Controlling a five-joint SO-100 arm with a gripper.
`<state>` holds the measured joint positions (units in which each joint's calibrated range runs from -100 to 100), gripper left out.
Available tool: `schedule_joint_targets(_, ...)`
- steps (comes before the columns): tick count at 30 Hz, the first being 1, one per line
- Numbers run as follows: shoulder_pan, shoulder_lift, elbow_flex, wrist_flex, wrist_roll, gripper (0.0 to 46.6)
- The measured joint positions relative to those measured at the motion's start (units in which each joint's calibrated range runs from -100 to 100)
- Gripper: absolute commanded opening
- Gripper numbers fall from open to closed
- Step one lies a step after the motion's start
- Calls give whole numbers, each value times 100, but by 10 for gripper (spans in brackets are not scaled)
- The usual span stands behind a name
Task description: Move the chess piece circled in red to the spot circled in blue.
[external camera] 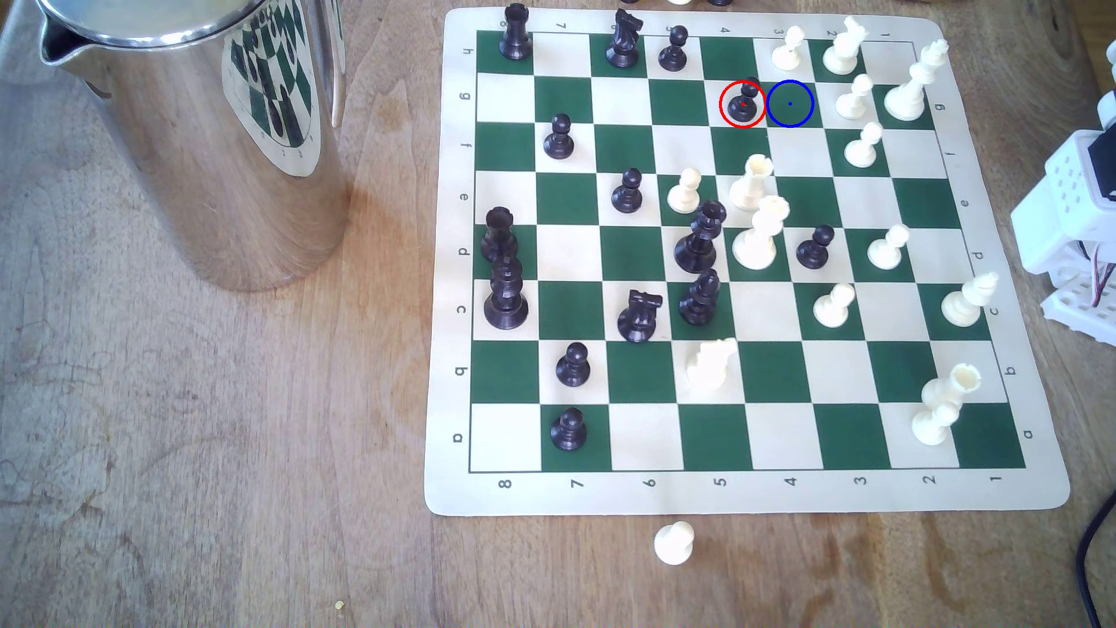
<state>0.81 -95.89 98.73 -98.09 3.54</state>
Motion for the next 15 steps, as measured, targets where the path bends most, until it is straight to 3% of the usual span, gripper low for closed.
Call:
schedule_joint_targets(4, 74, 8, 0, 295, 15, 2)
schedule_joint_targets(15, 649, 17, -1518, 5235, 0, 2)
